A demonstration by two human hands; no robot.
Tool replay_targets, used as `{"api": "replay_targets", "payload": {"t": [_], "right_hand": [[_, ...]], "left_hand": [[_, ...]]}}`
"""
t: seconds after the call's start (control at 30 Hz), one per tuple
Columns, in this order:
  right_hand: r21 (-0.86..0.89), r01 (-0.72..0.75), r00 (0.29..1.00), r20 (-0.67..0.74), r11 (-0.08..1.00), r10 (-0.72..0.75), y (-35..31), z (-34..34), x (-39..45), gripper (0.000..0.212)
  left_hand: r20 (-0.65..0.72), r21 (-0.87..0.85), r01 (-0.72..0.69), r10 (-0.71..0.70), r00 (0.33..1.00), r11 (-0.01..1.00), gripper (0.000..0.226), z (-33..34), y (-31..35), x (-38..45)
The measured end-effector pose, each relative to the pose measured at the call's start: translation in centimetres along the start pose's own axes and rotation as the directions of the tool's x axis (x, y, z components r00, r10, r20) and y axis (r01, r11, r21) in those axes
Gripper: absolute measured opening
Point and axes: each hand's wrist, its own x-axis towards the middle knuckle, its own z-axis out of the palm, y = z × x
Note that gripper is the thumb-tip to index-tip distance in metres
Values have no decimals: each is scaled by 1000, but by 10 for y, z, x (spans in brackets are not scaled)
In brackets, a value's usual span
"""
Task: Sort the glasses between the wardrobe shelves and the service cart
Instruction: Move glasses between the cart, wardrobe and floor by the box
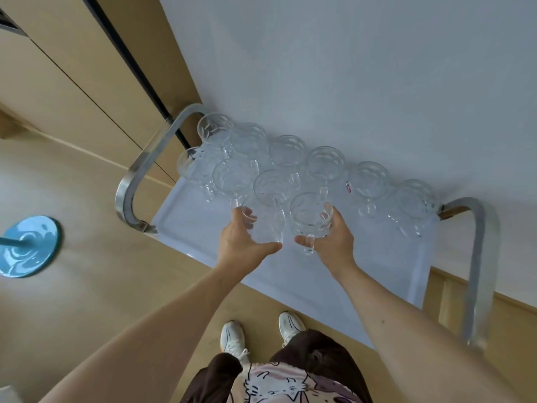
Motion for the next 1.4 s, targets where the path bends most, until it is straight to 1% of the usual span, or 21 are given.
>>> {"api": "replay_targets", "payload": {"t": [0.1,0.3,0.37,0.47,0.53,0.67,0.77,0.8,0.83,0.9,1.0,1.17,1.27,1.4], "right_hand": [[-43,38,999,0,998,-38,4,2,2,94],[-35,58,998,20,998,-58,6,0,15,92],[-68,91,996,15,994,-90,5,-3,18,91],[-162,131,991,32,978,-128,9,-6,22,99],[-145,128,991,41,981,-124,13,-9,26,100],[-107,124,992,39,986,-120,15,-11,28,92],[-84,73,997,15,994,-72,18,-13,28,96],[-83,49,999,11,995,-48,18,-13,29,93],[-95,30,1000,11,995,-29,18,-14,29,85],[-146,8,1000,3,989,-8,18,-18,27,71],[-231,-25,999,-43,973,16,16,-23,19,69],[-341,-38,995,-97,939,6,8,-26,-8,54],[-393,-30,990,-136,919,-26,0,-24,-35,55],[-557,18,989,-110,830,-95,-2,-15,-80,62]], "left_hand": [[0,-4,-7,7,1000,1000,86,1,-2,3],[24,29,-5,4,1000,1000,85,4,-4,10],[34,28,-6,6,999,1000,84,7,-3,11],[39,33,-10,8,999,999,84,12,-3,11],[38,32,-8,7,999,999,85,15,-3,11],[42,33,-4,2,999,999,86,17,-5,11],[55,46,-10,7,998,999,86,16,-5,11],[63,50,-14,11,998,999,85,16,-4,11],[72,53,-20,16,997,998,86,15,-4,11],[85,58,-32,27,996,998,86,14,-4,11],[92,49,-57,52,994,997,87,12,-4,10],[116,61,-148,140,983,987,87,0,-3,9],[157,54,-213,202,967,976,87,-12,-1,9],[199,31,-300,289,937,953,88,-26,-8,3]]}}
